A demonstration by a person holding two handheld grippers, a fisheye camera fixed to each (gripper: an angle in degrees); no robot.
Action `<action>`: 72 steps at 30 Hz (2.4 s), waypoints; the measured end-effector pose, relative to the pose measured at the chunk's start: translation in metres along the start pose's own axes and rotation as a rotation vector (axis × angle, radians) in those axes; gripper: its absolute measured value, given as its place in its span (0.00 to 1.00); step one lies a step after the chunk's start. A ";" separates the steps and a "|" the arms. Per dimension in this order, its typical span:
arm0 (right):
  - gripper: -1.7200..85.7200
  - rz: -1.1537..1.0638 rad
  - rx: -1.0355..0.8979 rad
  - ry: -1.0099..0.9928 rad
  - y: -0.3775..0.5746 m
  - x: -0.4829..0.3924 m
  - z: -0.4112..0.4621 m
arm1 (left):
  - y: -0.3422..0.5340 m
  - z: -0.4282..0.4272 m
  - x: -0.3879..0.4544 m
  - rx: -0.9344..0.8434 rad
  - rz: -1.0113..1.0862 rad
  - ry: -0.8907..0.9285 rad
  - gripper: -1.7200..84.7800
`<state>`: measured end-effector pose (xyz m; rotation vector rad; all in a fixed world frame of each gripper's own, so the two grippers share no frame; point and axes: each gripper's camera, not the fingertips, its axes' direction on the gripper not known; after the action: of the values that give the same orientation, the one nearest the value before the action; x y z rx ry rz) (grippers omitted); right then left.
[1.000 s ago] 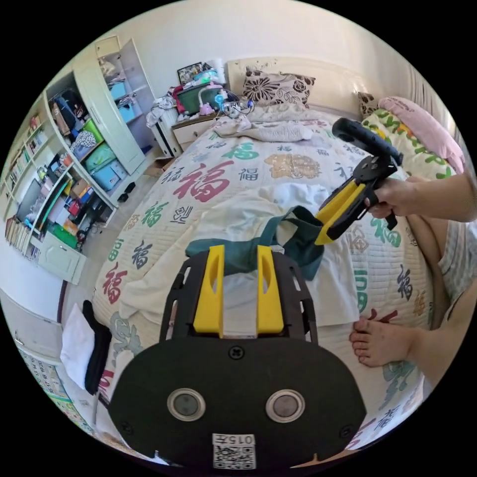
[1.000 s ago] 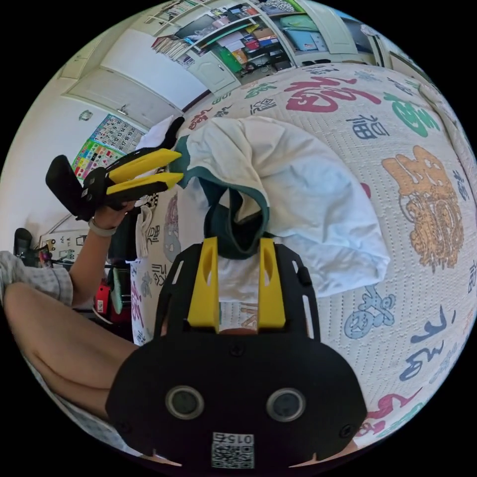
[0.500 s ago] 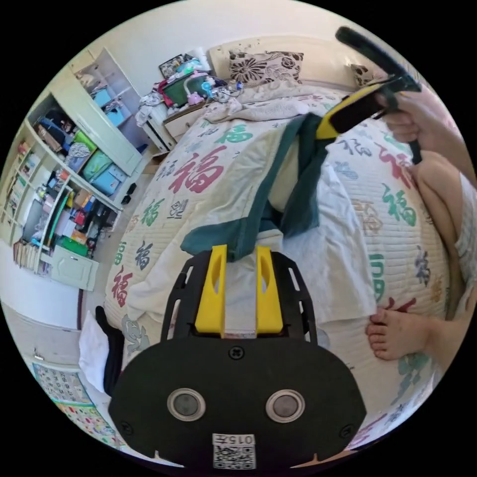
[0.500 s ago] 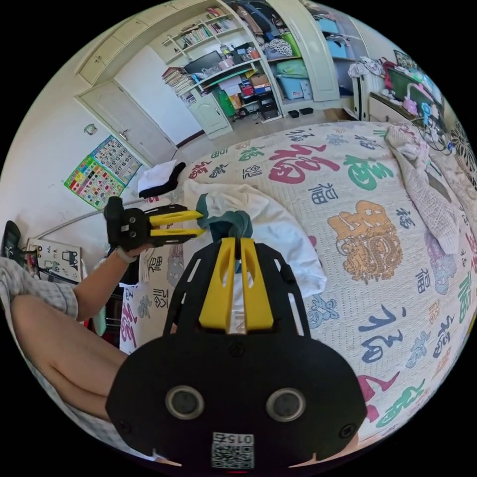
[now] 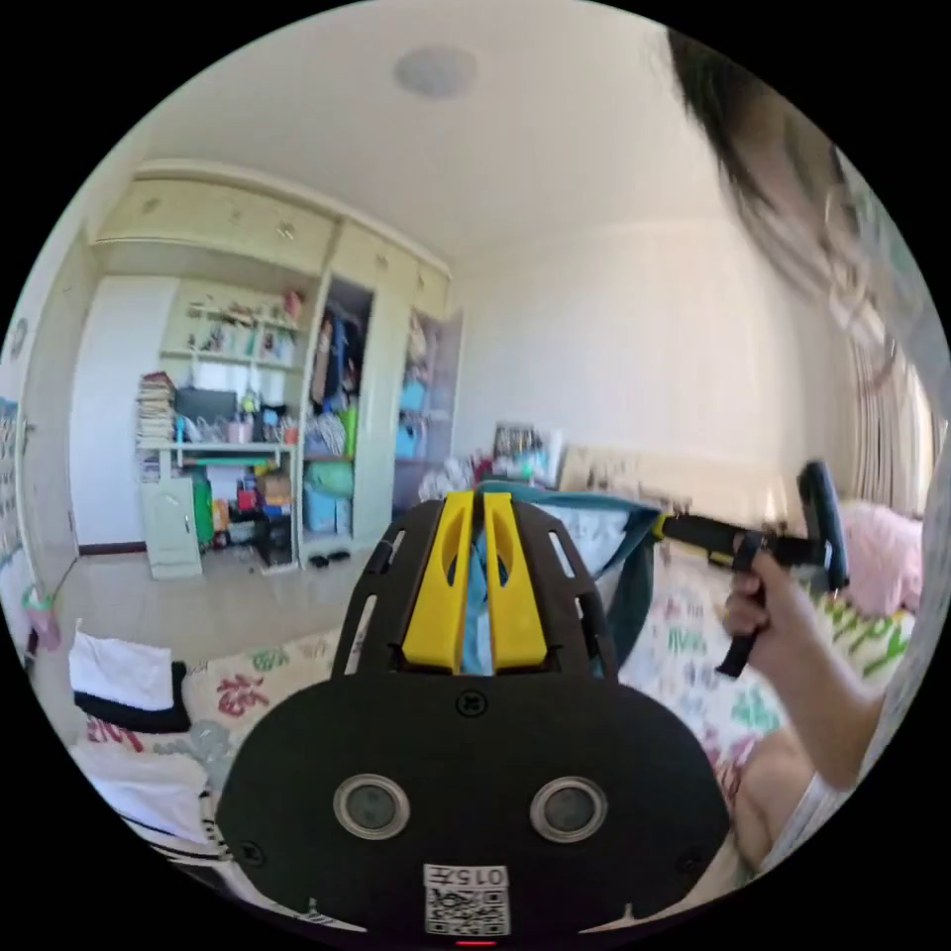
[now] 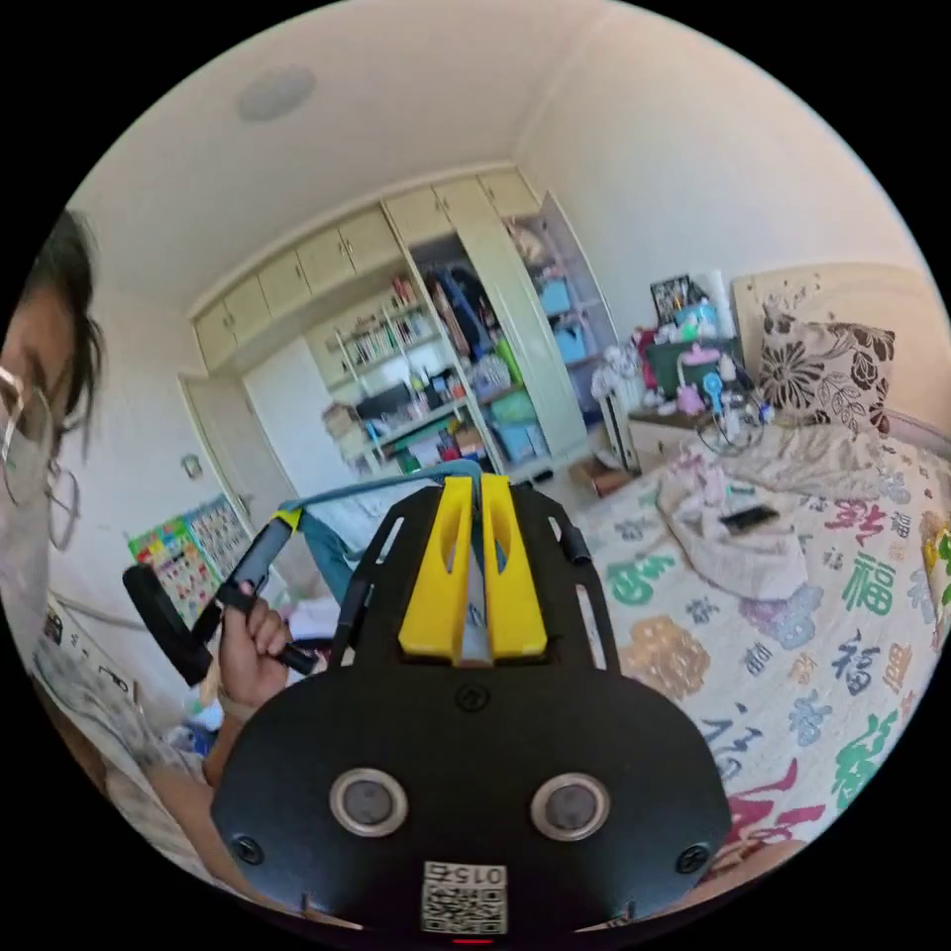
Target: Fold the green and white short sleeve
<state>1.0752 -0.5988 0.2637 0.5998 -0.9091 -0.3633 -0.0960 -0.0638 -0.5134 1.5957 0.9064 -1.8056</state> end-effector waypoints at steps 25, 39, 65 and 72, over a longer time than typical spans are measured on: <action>0.03 -0.326 0.435 0.122 -0.198 -0.030 -0.091 | -0.215 0.023 0.077 0.487 0.141 -0.144 0.04; 0.13 -0.114 -0.802 0.219 -0.098 0.219 0.063 | 0.057 0.152 -0.132 -0.717 0.051 -0.138 0.14; 0.08 0.133 -1.412 0.290 -0.176 0.318 0.121 | 0.079 0.133 -0.253 -1.452 -0.201 0.072 0.11; 0.17 0.231 -1.063 0.076 -0.265 0.334 0.195 | -0.024 0.179 -0.352 -1.056 -0.410 0.025 0.16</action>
<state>1.0943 -1.0475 0.3991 -0.4619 -0.5841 -0.5427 -0.1769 -0.1988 -0.1508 0.7708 1.8753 -1.1298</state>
